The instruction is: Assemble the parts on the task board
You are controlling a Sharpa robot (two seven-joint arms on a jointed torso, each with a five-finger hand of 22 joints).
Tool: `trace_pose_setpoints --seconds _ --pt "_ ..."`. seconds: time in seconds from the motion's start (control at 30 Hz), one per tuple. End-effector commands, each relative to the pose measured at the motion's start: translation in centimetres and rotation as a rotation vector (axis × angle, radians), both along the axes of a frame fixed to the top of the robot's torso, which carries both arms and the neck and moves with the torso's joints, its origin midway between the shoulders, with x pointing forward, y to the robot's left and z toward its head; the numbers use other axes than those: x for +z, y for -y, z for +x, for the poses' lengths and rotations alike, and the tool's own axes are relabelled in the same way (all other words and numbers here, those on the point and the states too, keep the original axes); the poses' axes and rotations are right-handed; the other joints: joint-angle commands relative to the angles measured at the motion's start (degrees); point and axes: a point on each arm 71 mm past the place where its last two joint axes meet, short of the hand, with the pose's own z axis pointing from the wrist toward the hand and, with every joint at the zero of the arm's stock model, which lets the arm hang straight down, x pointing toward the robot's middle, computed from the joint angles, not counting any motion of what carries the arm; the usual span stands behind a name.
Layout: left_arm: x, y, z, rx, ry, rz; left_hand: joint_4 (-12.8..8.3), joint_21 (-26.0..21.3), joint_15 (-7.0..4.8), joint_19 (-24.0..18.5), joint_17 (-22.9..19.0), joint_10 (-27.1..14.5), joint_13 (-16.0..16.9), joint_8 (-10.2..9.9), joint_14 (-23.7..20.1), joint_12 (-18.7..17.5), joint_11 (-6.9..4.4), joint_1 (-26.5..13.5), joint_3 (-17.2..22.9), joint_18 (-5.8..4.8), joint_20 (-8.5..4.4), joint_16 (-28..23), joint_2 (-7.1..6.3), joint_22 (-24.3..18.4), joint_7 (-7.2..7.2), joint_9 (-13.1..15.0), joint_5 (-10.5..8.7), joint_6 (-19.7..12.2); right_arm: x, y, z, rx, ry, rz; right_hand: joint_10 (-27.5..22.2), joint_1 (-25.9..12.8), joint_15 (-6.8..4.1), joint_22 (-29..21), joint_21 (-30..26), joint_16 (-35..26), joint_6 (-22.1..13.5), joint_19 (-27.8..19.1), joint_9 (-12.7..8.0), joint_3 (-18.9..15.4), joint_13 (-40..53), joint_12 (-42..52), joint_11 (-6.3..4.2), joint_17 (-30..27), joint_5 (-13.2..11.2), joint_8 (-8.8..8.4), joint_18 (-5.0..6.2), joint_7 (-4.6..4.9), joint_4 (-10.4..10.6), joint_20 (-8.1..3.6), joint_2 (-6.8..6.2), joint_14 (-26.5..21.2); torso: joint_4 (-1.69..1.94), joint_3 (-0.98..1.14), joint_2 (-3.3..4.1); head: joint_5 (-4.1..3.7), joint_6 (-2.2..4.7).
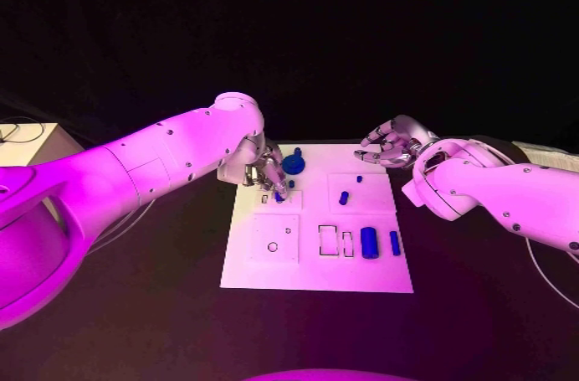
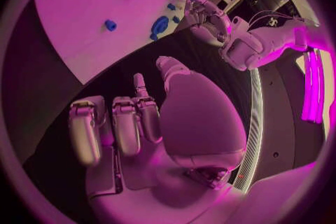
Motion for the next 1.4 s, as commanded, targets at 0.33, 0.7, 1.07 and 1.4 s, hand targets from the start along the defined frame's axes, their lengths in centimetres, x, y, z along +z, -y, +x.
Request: trace_pose_setpoints --seconds 0.33,0.7,1.07,1.4 --pt "-0.23 -0.17 -0.18 -0.02 -0.022 0.027 -10.6 0.2 -0.26 0.3 12.9 0.1 -0.1 -0.3 5.0 -0.4 -0.24 0.7 9.9 -0.15 -0.22 0.2 0.14 0.0 -1.41 0.0 0.56 2.1 0.0 -0.05 -0.03 0.013 0.002 -0.018 1.4 0.6 0.08 15.1 0.1 0.2 -0.4 6.0 -0.1 0.3 10.7 -0.1 -0.08 14.9 0.2 0.21 -0.82 -0.08 -0.1 -0.05 -0.16 6.1 0.0 0.03 -0.01 0.16 -0.07" --pt "-0.65 -0.24 -0.25 -0.018 -0.03 0.031 -10.6 0.2 -0.27 0.3 12.9 0.2 0.0 -0.4 5.1 -0.4 -0.25 0.8 9.9 -0.15 -0.23 0.3 0.09 0.0 -1.43 0.1 0.83 2.2 0.04 -0.05 -0.04 0.013 0.008 -0.018 1.4 0.6 0.08 15.1 0.1 0.2 -0.4 6.0 -0.1 0.3 10.7 -0.1 -0.08 14.9 0.2 0.21 -0.82 -0.08 -0.1 -0.05 -0.16 6.1 -0.02 0.05 0.01 0.07 -0.18" --pt "-0.96 -0.28 -0.15 -0.006 -0.007 0.041 -10.6 0.2 -0.28 0.4 12.8 0.1 -0.3 -0.5 5.0 -0.5 -0.24 0.8 9.8 -0.16 -0.25 0.2 0.08 0.1 -1.43 0.1 1.03 2.4 0.06 -0.04 -0.08 0.012 0.01 -0.017 1.4 0.6 0.08 15.1 0.1 0.2 -0.4 6.0 -0.1 0.3 10.7 -0.1 -0.08 14.9 0.2 0.21 -0.82 -0.08 -0.1 -0.05 -0.16 6.1 -0.04 0.06 -0.01 0.07 -0.4" --pt "-1.07 -0.14 -0.09 0.007 0.014 0.033 -10.5 0.3 -0.28 0.4 12.8 0.2 -0.3 -0.5 5.0 -0.5 -0.24 0.8 9.7 -0.18 -0.26 0.2 0.1 0.1 -1.43 0.1 1.23 2.5 0.07 -0.04 -0.1 0.013 0.01 -0.017 1.3 0.6 0.08 15.1 0.1 0.2 -0.4 6.0 -0.1 0.5 10.7 -0.1 -0.08 14.9 0.6 0.22 -0.82 -0.07 -0.1 -0.05 -0.28 6.1 -0.04 0.08 0.0 0.05 -0.53"
